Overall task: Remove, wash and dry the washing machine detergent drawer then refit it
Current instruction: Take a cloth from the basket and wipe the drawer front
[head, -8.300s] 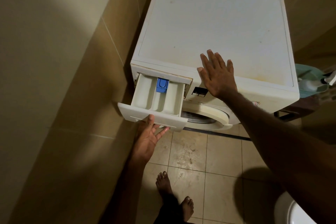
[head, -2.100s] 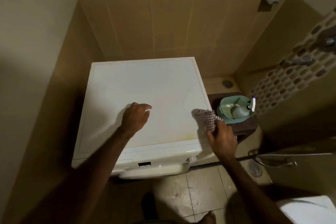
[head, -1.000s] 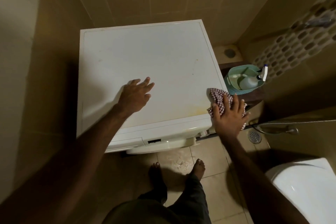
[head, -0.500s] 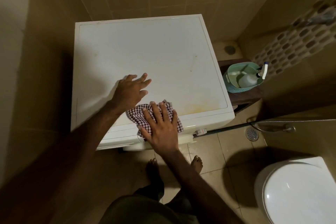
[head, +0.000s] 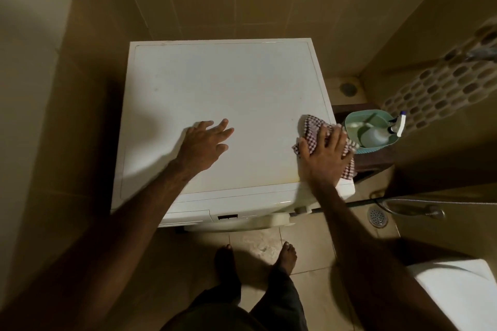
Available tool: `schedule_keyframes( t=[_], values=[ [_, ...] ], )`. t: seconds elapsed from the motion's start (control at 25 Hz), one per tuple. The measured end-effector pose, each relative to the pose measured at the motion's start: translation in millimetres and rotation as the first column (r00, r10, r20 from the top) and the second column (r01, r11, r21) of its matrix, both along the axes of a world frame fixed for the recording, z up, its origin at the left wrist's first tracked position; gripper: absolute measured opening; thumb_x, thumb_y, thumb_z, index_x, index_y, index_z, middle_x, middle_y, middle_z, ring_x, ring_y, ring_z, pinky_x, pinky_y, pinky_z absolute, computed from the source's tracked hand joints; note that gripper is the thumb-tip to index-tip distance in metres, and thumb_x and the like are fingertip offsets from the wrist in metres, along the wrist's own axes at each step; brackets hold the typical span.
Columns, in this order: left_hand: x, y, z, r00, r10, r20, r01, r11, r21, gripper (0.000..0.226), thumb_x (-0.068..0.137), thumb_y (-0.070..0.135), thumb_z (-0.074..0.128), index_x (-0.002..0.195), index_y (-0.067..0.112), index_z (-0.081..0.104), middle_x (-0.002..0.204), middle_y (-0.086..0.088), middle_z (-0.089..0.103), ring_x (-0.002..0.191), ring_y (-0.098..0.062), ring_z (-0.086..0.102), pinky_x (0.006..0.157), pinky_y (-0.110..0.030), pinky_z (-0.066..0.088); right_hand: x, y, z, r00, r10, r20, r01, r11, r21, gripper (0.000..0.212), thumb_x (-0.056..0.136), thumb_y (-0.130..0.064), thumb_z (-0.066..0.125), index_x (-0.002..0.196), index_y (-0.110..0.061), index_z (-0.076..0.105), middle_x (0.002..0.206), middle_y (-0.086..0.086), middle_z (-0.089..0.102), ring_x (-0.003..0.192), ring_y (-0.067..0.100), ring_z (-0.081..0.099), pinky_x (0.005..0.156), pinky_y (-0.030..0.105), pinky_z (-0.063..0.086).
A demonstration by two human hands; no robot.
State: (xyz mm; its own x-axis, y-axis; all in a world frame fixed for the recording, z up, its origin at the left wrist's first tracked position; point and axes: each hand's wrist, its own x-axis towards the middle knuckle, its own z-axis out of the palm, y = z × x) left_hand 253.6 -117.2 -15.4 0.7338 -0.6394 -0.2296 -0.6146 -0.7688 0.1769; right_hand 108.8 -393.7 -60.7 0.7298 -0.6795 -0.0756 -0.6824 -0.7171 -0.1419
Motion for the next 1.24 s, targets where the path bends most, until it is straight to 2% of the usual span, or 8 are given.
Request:
schedule_keyframes(
  t=[0.16,0.28,0.52,0.72,0.84,0.92,1.12,1.24],
  values=[
    [3,-3,1,0.998,0.027,-0.050,-0.028,0.999,-0.021,0.050,0.107,0.038,0.051,0.157,0.039,0.041,0.168,0.015,0.028,0.152,-0.022,0.031,0.118,-0.049,0.033,11,104,-11,0.853,0.516,0.082,-0.519,0.855,0.016,0.072,0.103,-0.069,0.020,0.164,-0.031,0.017,0.173,0.002,0.008,0.160,0.026,0.007,0.125,0.063,0.008],
    [6,0,0,0.998,0.024,-0.061,-0.027,0.998,-0.050,0.051,0.106,0.037,0.053,0.156,0.039,0.042,0.168,0.015,0.029,0.152,-0.022,0.032,0.118,-0.049,0.032,-37,109,-19,0.752,0.653,0.085,-0.656,0.755,0.004,0.070,0.102,-0.068,0.031,0.163,-0.034,0.021,0.174,-0.003,0.007,0.160,0.022,0.007,0.122,0.063,0.015],
    [1,0,-6,0.999,0.039,-0.023,-0.040,0.997,-0.063,0.049,0.106,0.034,0.054,0.155,0.037,0.045,0.167,0.014,0.032,0.151,-0.023,0.034,0.117,-0.050,0.034,-71,-23,-4,0.984,0.175,-0.008,-0.175,0.984,0.041,0.080,0.095,-0.080,0.026,0.160,-0.033,0.023,0.171,0.003,0.019,0.155,0.035,0.021,0.116,0.070,0.027],
    [3,4,-12,0.999,0.028,-0.020,-0.030,0.996,-0.088,0.050,0.105,0.035,0.056,0.154,0.038,0.046,0.167,0.016,0.032,0.151,-0.023,0.035,0.118,-0.052,0.033,-30,-49,1,0.999,-0.053,0.007,0.051,0.981,0.185,0.083,0.096,-0.077,0.035,0.161,-0.028,0.019,0.156,0.020,0.037,0.129,0.047,0.052,0.099,0.060,0.050],
    [4,4,-14,0.999,0.027,-0.027,-0.030,0.995,-0.096,0.049,0.105,0.036,0.056,0.154,0.038,0.047,0.167,0.015,0.032,0.151,-0.024,0.035,0.118,-0.053,0.032,-48,-22,-6,0.995,-0.074,-0.064,0.075,0.997,0.006,0.076,0.101,-0.069,0.035,0.162,-0.025,0.022,0.162,0.019,0.030,0.136,0.046,0.044,0.102,0.063,0.047],
    [4,4,-13,0.999,0.023,-0.027,-0.026,0.995,-0.098,0.049,0.106,0.036,0.055,0.154,0.038,0.046,0.167,0.015,0.032,0.151,-0.023,0.034,0.118,-0.052,0.031,-73,14,-10,0.994,-0.092,0.060,0.094,0.995,-0.022,0.072,0.101,-0.066,0.034,0.160,-0.023,0.031,0.167,0.014,0.027,0.148,0.044,0.030,0.112,0.067,0.034],
    [7,5,-14,0.997,0.038,-0.074,-0.047,0.991,-0.126,0.049,0.106,0.035,0.054,0.154,0.040,0.045,0.167,0.018,0.030,0.153,-0.021,0.031,0.122,-0.048,0.027,-75,177,-26,0.947,0.280,0.154,-0.289,0.957,0.035,0.077,0.099,-0.071,0.026,0.164,-0.031,0.020,0.174,0.004,0.004,0.159,0.038,0.001,0.122,0.069,0.000],
    [12,4,-7,0.985,0.045,-0.166,-0.070,0.987,-0.144,0.048,0.107,0.034,0.052,0.155,0.036,0.045,0.166,0.015,0.032,0.154,-0.020,0.029,0.124,-0.043,0.025,-52,227,-31,0.824,0.544,0.159,-0.552,0.834,0.009,0.076,0.099,-0.072,0.032,0.163,-0.032,0.021,0.173,0.004,0.009,0.159,0.037,0.004,0.122,0.068,0.003]
  ],
)
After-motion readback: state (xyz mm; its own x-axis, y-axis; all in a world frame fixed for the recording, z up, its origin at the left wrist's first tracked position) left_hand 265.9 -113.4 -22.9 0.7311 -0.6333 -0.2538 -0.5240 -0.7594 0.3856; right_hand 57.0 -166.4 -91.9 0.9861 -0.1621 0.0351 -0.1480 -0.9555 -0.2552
